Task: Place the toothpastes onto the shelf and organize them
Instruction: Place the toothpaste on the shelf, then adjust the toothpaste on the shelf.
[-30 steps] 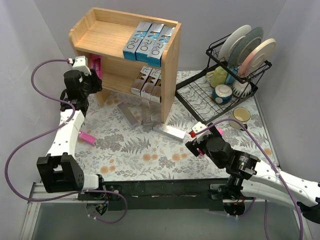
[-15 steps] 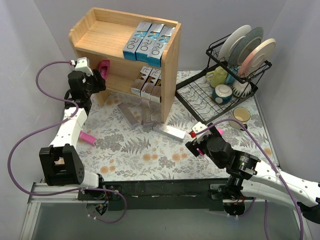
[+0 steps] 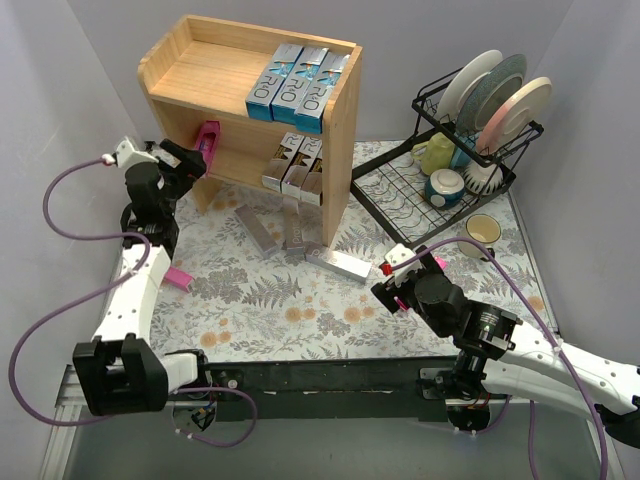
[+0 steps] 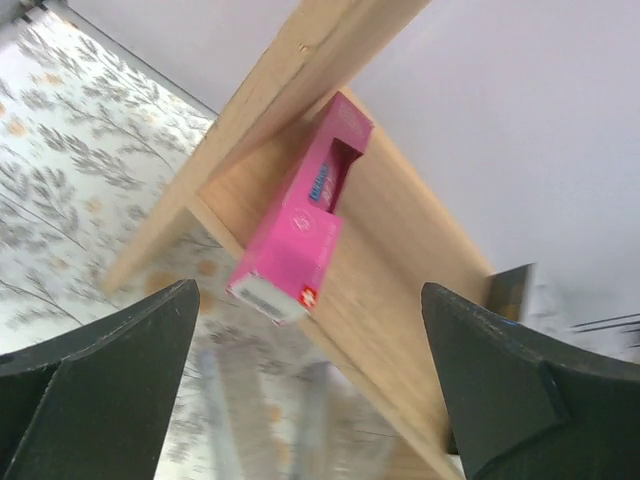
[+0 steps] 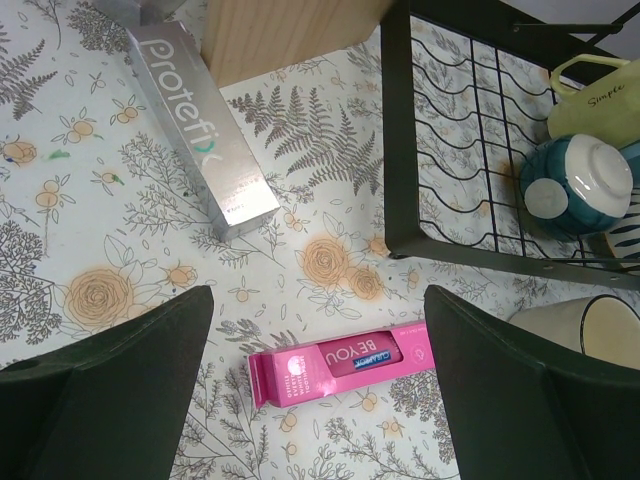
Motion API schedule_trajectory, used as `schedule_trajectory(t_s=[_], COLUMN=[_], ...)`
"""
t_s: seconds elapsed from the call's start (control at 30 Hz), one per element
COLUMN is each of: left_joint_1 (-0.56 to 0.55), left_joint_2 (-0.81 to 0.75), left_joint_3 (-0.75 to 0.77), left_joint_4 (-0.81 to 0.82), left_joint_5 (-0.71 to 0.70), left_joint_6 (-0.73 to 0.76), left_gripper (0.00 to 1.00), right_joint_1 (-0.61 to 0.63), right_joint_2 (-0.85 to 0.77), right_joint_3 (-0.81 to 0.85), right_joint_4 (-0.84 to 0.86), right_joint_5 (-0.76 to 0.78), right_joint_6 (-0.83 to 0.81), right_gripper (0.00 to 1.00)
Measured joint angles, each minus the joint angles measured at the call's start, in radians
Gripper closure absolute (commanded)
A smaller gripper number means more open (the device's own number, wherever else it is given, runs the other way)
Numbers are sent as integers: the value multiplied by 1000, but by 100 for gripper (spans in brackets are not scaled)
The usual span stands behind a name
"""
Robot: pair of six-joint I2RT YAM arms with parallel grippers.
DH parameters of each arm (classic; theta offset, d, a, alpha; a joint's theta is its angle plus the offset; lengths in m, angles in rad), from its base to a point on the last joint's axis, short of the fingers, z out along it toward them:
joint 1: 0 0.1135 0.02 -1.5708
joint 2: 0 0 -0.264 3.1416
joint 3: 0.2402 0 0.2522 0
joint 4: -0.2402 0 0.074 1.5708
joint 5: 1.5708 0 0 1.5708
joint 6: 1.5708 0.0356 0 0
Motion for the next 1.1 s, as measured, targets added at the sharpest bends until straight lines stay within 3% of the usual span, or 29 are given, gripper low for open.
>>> schedule_trajectory(t_s=[0.13,0.5,0.9,1.1], left_joint_1=[0,56,77,105], left_joint_2=[-62,55,163,163], left_joint_3=[-69,-155,-159,-132], left_joint_4=[56,171,291,290], left_joint_5=[-4,81,209,216], left_joint_6=[-170,-445,-547,-558], left_gripper=[5,12,51,63], right_joint_1=[0,0,0,0], right_joint_2=[0,-18,-23,-24], right_joint_3=[0,0,0,0], right_joint_4=[0,0,0,0], right_joint_5=[0,1,5,5], right_joint_6=[0,0,0,0], right_gripper=[6,6,6,6])
